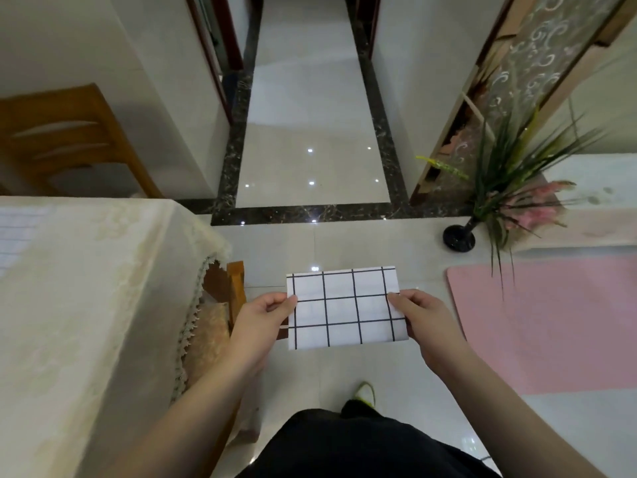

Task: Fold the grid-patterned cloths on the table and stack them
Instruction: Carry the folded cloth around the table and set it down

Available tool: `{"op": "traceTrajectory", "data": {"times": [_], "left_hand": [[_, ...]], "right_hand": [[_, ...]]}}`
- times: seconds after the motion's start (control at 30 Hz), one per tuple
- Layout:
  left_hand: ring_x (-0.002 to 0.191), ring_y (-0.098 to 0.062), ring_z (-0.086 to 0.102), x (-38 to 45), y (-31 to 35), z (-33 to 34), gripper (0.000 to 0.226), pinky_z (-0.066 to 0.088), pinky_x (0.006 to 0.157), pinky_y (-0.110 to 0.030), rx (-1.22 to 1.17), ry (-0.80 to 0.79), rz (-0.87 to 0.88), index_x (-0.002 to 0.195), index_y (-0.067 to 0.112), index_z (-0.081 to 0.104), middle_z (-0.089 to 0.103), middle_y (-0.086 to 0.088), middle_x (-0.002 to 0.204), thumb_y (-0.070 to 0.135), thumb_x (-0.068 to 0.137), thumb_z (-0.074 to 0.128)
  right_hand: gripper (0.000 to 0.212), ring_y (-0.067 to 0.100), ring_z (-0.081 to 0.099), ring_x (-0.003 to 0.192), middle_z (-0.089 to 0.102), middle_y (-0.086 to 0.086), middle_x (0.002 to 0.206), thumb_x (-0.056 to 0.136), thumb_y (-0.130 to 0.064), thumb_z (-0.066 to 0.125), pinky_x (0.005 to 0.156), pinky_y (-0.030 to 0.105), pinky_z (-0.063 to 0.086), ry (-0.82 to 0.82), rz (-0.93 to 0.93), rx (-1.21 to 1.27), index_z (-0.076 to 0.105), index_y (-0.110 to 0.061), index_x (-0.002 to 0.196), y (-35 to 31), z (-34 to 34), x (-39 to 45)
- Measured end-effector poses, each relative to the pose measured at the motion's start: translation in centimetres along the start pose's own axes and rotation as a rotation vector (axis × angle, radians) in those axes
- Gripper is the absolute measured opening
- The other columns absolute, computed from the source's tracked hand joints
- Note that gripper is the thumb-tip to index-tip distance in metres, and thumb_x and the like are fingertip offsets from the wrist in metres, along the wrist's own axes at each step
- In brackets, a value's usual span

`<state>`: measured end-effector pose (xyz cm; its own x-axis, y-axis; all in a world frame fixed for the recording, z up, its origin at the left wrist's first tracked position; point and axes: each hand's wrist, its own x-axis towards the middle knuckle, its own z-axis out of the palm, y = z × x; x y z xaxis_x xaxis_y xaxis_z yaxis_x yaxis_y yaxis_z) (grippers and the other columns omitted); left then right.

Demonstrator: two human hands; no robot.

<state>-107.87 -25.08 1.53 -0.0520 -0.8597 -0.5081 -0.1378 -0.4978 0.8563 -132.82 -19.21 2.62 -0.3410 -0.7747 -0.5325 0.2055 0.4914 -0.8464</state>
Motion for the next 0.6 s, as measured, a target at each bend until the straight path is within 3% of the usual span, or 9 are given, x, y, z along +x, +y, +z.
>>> {"op": "traceTrajectory", "data": {"times": [0.13,0.23,0.33,0.47,0.53,0.6], "left_hand": [[0.087,-0.024,0.069,1.5,2.7,2.9,0.013,0.055,0.072,-0.029,-0.035,0.079,-0.002,0.091,0.011,0.072,0.074,-0.012,0.094,0.021,0.092,0.065],[0.089,-0.022,0.069,2.5,3.9,4.4,0.014,0.056,0.078,-0.036,-0.046,0.113,-0.039,0.091,0.017,0.072,0.074,-0.006,0.094,0.025,0.094,0.061],[0.097,-0.029,0.067,3.7,4.4,5.1,0.014,0.054,0.091,-0.053,-0.014,0.150,-0.039,0.086,0.024,0.072,0.073,-0.005,0.095,0.030,0.094,0.061],[0.096,-0.035,0.065,6.0,5.7,5.2,0.017,0.055,0.082,-0.052,-0.023,0.184,-0.066,0.084,0.028,0.071,0.070,-0.012,0.100,0.041,0.088,0.062],[0.095,-0.042,0.064,7.6,6.4,4.8,0.020,0.054,0.075,-0.052,-0.060,0.197,-0.084,0.083,0.025,0.070,0.068,-0.017,0.101,0.044,0.083,0.063],[0.097,-0.038,0.066,9.4,7.3,4.5,0.017,0.054,0.082,-0.056,-0.097,0.224,-0.082,0.083,0.020,0.069,0.071,-0.013,0.097,0.033,0.090,0.062]], "right_hand": [[0.012,0.020,0.064,0.072,0.070,0.008,0.082,0.091,-0.015,0.065,0.074,0.037,0.053,-0.073,-0.011,-0.034,0.068,-0.008,0.081,-3.0,-1.3,3.9],[0.014,0.019,0.063,0.071,0.070,0.006,0.081,0.090,-0.018,0.066,0.071,0.036,0.052,-0.122,-0.011,-0.075,0.070,-0.012,0.078,-4.6,-1.8,6.5],[0.013,0.023,0.062,0.079,0.071,0.009,0.085,0.085,-0.026,0.069,0.075,0.040,0.048,-0.147,-0.007,-0.103,0.073,-0.015,0.078,-5.8,-1.7,8.9],[0.034,0.029,0.063,0.088,0.071,0.017,0.100,0.066,-0.046,0.072,0.083,0.046,0.050,-0.188,0.017,-0.135,0.074,-0.017,0.084,-7.5,-0.4,12.0],[0.031,0.028,0.063,0.087,0.071,0.018,0.100,0.069,-0.043,0.072,0.082,0.046,0.051,-0.210,0.020,-0.148,0.074,-0.016,0.083,-8.3,0.7,13.9],[0.016,0.027,0.066,0.084,0.073,0.016,0.096,0.083,-0.029,0.069,0.082,0.046,0.053,-0.228,0.021,-0.151,0.073,-0.013,0.084,-9.3,2.0,15.9]]}}
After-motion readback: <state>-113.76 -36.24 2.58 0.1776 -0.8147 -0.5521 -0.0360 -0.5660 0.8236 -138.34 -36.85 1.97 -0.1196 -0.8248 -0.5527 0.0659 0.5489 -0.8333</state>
